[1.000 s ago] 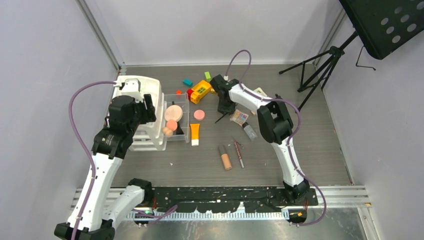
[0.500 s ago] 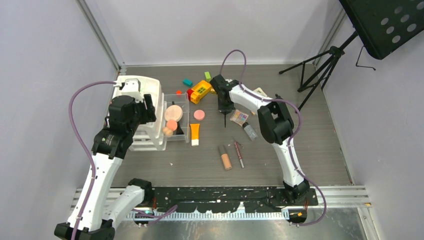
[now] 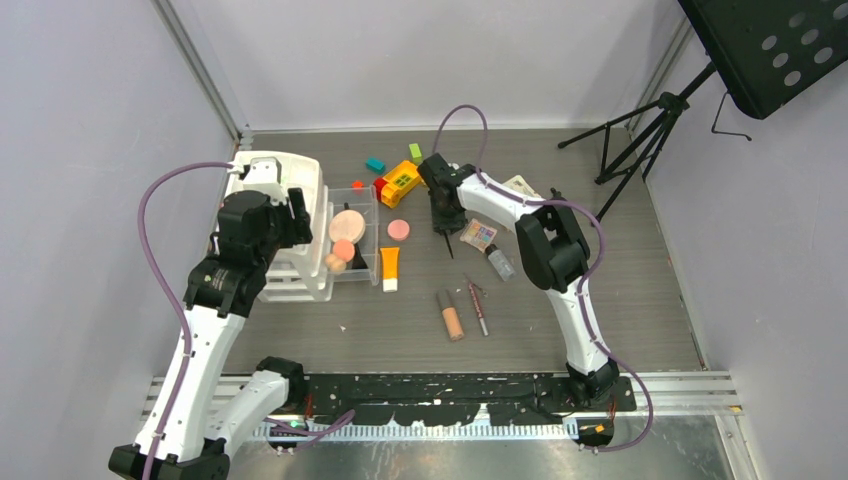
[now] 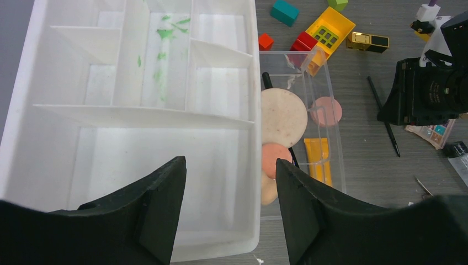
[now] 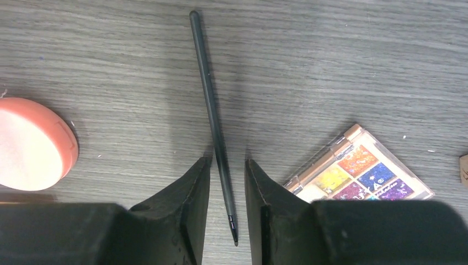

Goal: Organize the makeup
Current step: Pick up the makeup tool from the center of the board, then place the makeup tool in the drawer, then close the drawer in the storage box.

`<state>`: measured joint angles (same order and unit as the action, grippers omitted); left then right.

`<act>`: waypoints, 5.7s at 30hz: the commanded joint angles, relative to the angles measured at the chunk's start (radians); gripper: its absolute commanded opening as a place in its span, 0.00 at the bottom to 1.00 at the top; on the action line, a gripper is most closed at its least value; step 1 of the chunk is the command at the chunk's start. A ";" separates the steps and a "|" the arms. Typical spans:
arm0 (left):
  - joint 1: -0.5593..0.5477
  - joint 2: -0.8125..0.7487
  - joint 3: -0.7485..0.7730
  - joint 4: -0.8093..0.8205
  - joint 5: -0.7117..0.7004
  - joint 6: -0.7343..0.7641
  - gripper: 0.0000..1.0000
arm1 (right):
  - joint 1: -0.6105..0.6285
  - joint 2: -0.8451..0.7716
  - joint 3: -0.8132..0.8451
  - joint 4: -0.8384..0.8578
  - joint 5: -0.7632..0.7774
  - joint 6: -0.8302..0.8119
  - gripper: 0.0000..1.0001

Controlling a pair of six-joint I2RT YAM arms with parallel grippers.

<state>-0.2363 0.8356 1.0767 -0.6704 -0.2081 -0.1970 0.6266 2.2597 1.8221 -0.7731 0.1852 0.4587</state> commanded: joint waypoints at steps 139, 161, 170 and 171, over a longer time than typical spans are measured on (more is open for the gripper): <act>-0.003 -0.078 -0.004 0.030 -0.032 0.012 0.61 | -0.171 -1.093 -0.599 -0.021 0.106 0.020 0.65; -0.003 -0.072 -0.008 0.025 -0.065 0.019 0.61 | -0.145 -0.836 -0.883 0.108 -0.262 -0.064 0.42; -0.003 -0.070 -0.009 0.026 -0.058 0.018 0.61 | -0.128 -0.859 -0.879 0.151 -0.132 -0.041 0.44; -0.003 -0.070 -0.008 0.026 -0.057 0.018 0.61 | -0.128 -0.865 -0.874 0.151 -0.111 -0.038 0.44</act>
<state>-0.2363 0.7708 1.0687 -0.6708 -0.2550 -0.1967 0.4961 1.4433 0.9257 -0.6666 -0.0170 0.4171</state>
